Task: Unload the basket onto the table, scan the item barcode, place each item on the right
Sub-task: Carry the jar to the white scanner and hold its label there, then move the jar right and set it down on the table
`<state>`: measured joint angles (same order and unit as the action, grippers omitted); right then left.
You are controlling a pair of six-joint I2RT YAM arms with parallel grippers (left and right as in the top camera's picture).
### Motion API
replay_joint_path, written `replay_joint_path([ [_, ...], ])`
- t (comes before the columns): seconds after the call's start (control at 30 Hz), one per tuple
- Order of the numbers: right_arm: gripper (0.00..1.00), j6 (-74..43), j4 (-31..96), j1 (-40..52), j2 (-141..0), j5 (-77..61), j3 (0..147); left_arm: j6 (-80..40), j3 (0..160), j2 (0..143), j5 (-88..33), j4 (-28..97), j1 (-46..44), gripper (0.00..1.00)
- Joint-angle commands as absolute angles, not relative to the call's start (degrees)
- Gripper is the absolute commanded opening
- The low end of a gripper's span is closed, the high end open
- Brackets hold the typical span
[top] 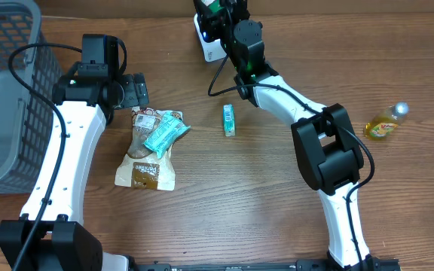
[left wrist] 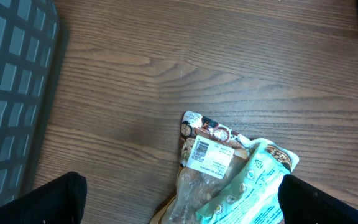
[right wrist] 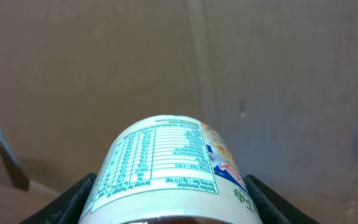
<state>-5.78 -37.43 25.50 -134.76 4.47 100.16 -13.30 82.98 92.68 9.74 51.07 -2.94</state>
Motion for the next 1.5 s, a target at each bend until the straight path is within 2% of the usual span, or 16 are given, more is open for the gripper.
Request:
replay_joint_path([
  [0.0,0.19,-5.45,-39.22,25.32,-136.79,6.85,101.34,-12.62,83.40,92.25,10.50,50.94,-2.70,1.00],
  [0.6,0.20,-1.61,-40.10,25.21,-145.01,6.39,104.01,-12.62,83.40,92.25,10.50,50.94,-2.70,0.99],
  [0.8,0.24,-1.65,-40.97,24.77,-145.01,6.39,104.01,-12.62,83.40,92.25,10.50,50.96,-2.70,1.00],
  [1.1,0.22,-3.36,-40.80,23.77,-139.02,6.37,104.01,-12.62,83.40,92.25,10.52,50.94,-2.70,0.99],
  [1.27,0.20,-3.38,-31.20,23.77,-128.62,6.37,104.01,-12.62,83.40,92.25,10.52,50.94,-2.70,0.99],
  [1.47,0.19,-6.57,-4.64,22.94,-114.54,6.39,104.01,-12.62,83.40,92.25,10.52,50.94,-2.70,1.00],
])
